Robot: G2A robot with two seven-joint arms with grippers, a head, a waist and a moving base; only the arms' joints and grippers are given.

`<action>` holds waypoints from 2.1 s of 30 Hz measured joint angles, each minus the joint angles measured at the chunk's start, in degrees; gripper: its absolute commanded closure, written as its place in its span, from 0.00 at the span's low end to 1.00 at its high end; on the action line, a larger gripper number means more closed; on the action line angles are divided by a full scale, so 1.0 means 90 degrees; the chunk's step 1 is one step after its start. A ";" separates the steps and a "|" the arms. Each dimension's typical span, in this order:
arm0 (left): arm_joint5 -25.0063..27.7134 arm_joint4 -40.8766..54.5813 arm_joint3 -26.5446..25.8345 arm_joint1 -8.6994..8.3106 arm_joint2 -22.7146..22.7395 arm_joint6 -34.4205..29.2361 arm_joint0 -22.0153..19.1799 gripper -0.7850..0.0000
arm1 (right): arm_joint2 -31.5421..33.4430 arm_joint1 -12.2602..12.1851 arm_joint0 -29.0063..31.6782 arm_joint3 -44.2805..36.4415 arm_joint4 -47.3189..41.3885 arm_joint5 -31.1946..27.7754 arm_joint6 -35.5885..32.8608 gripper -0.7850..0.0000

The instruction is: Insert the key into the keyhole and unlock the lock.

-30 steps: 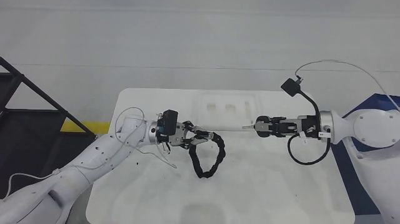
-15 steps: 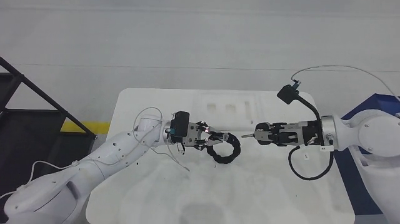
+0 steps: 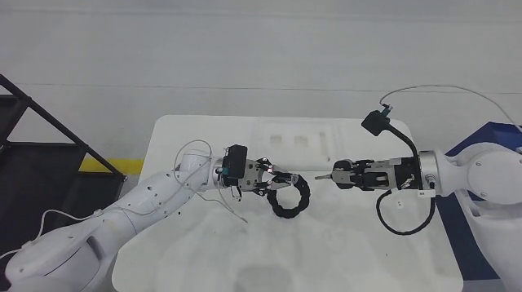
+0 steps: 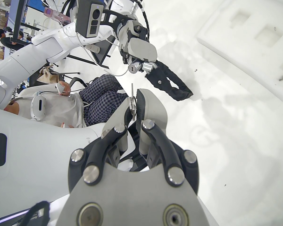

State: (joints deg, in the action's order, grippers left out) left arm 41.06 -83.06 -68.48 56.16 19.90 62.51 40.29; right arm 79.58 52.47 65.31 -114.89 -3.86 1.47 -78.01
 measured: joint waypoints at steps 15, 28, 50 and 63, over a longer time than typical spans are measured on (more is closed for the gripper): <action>-0.0943 -0.0420 0.0202 0.0295 0.0156 -0.0054 0.0405 1.00 | -0.0328 -0.0131 -0.0097 -0.0871 0.1060 0.0962 -0.0490 1.00; -0.0879 -0.0333 0.0466 0.0714 0.0189 0.0094 0.0437 1.00 | -0.1149 -0.0099 -0.0640 -0.0817 0.1648 0.1262 -0.0242 1.00; -0.0300 -0.0401 0.0844 0.0975 0.0446 0.0375 0.0587 1.00 | -0.1415 -0.0161 -0.0824 -0.0888 0.2139 0.1312 -0.0222 1.00; -0.0187 -0.0475 0.0812 0.1017 0.0548 0.0266 0.0631 1.00 | -0.1458 -0.0195 -0.0801 -0.0924 0.2232 0.1343 -0.0128 1.00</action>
State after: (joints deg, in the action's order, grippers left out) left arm 39.37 -87.34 -61.17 65.32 24.84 64.91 45.97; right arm 66.46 50.72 58.10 -123.21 16.23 13.56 -79.17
